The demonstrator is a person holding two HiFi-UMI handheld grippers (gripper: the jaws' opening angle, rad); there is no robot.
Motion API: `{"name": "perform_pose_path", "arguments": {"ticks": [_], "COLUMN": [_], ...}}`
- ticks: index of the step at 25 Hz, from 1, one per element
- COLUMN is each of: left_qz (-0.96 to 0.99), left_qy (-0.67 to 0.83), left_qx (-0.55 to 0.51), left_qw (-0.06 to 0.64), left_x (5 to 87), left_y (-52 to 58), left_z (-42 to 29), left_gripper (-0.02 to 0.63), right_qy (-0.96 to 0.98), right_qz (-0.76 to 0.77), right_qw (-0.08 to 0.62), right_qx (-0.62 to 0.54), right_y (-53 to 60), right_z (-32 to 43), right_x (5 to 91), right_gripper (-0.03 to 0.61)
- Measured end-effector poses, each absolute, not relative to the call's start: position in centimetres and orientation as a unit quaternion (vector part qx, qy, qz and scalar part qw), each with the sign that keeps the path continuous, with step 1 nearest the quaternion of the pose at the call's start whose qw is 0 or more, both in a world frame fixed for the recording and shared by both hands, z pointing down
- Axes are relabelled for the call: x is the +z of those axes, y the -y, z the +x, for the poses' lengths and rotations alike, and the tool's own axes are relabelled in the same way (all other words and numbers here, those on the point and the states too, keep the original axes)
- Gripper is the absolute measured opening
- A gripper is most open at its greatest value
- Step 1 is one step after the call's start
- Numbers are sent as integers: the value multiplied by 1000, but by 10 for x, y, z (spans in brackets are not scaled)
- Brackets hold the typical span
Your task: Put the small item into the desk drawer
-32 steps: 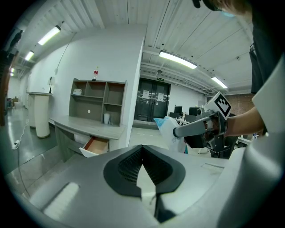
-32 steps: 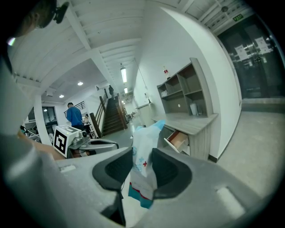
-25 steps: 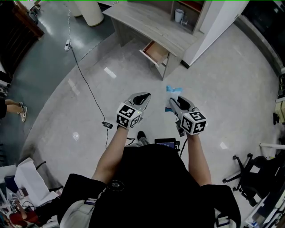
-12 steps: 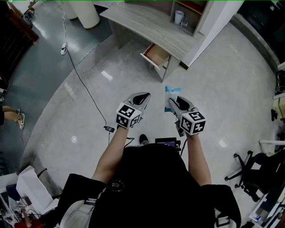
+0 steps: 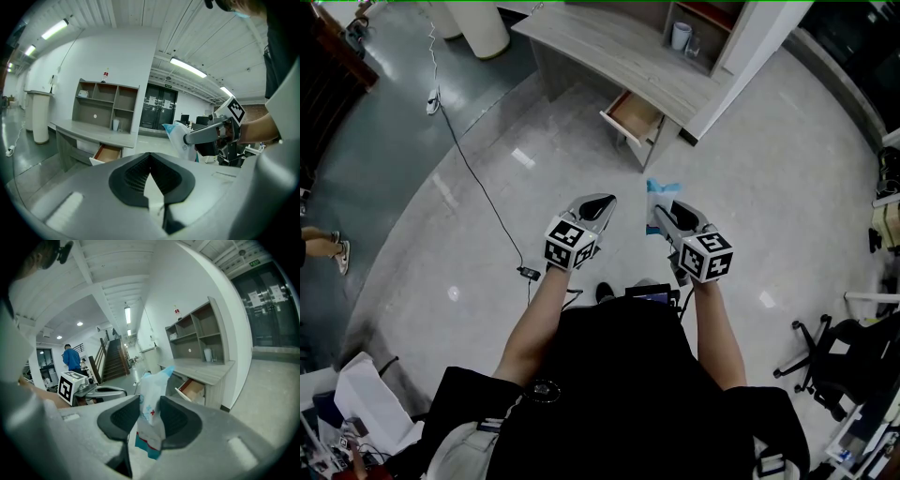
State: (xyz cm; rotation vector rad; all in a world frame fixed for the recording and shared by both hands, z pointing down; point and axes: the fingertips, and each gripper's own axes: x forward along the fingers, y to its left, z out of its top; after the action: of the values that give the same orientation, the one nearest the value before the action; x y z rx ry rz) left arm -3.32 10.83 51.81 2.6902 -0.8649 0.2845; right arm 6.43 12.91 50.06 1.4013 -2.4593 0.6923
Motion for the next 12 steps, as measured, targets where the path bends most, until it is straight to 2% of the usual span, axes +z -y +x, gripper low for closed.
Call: {"name": "perform_pose_path", "arguments": {"ticks": [12], "left_qz": [930], "left_qy": [312], "left_qx": [100], "left_qw": [164], "left_x": [531], "left_y": [-96], "left_z": [-43], "left_gripper": [2], "right_qy": [841], "right_qz": [467], "right_qw": [119], "right_qx": [246], "right_y": [-109], "right_z": [56], "right_x": [512], "right_gripper": [137]}}
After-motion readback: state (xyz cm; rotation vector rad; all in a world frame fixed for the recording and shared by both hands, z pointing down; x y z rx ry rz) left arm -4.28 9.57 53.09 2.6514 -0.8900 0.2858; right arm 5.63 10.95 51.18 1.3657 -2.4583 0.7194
